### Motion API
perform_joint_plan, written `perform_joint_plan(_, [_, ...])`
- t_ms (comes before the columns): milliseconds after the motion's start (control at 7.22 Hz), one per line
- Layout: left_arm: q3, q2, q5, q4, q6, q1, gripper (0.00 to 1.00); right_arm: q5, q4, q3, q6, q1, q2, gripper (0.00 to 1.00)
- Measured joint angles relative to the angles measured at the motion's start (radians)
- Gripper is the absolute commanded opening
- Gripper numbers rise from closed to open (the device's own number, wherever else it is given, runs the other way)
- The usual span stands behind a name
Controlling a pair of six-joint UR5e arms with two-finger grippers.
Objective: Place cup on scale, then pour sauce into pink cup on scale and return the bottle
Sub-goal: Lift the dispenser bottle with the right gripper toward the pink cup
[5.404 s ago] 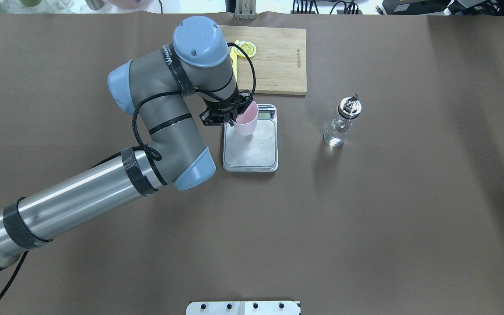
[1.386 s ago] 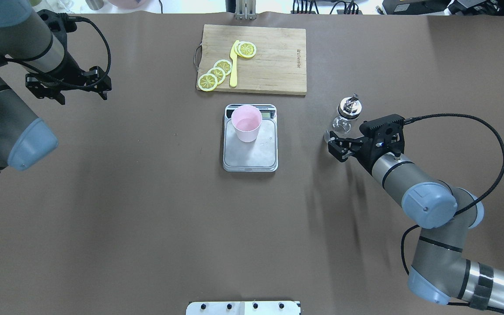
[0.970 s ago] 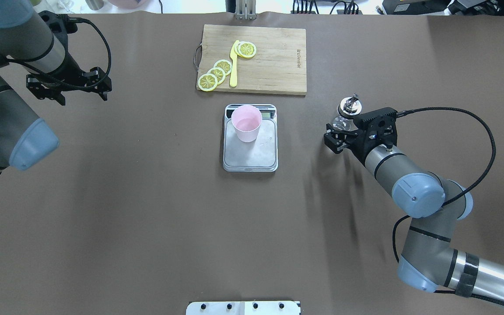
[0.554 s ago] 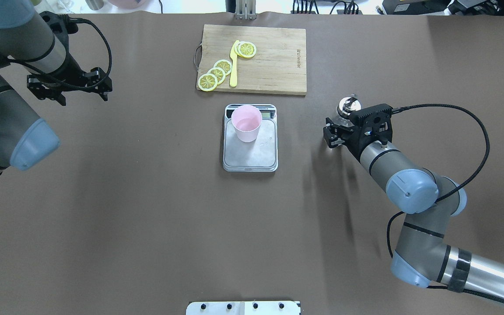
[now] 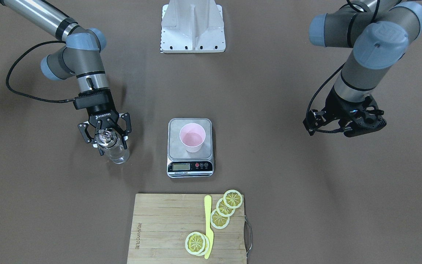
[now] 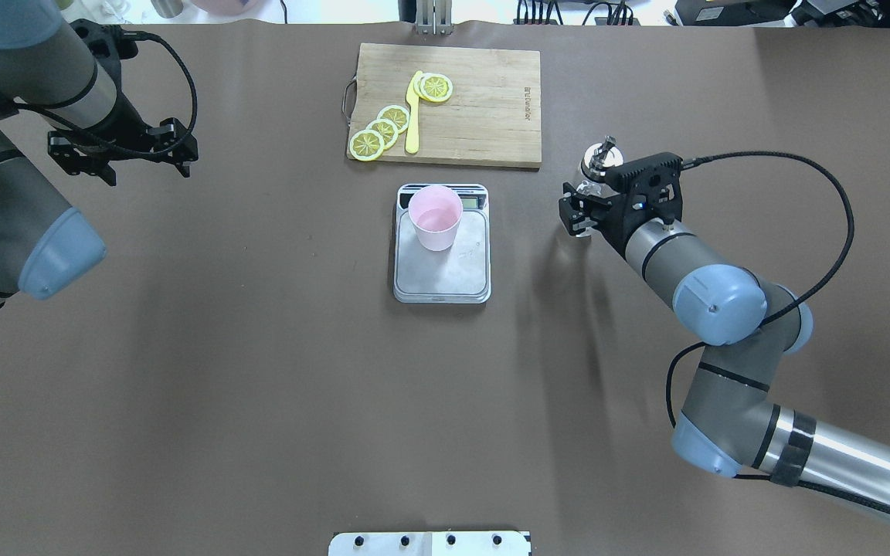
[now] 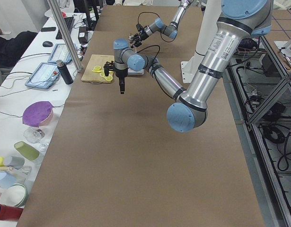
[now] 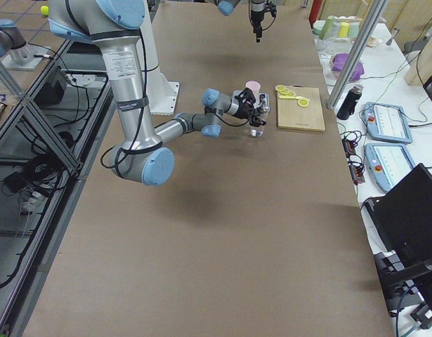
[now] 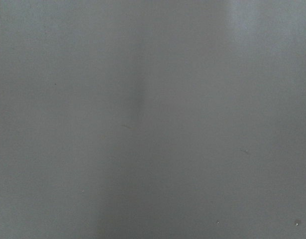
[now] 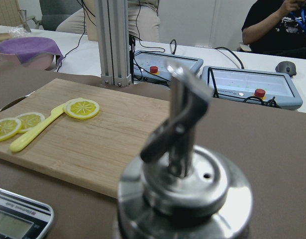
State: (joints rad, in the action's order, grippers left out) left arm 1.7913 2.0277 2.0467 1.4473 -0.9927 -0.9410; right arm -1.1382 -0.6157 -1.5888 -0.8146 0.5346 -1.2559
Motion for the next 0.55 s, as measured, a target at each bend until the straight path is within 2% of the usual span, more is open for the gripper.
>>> perform_joint_plan(139, [0.000,-0.001,0.001,0.001,0.000,-0.001,0.98,-0.007,-0.039,-0.012,0.069,0.016,0.011,0.00])
perform_joint_plan(277, [0.000,-0.001,0.001,0.001,0.001,-0.003,0.98,0.023,-0.124,-0.044,0.138,0.021,0.023,0.00])
perform_joint_plan(554, [-0.005,-0.002,0.001,0.001,0.015,-0.015,0.98,0.184,-0.388,-0.135,0.343,-0.021,0.056,0.00])
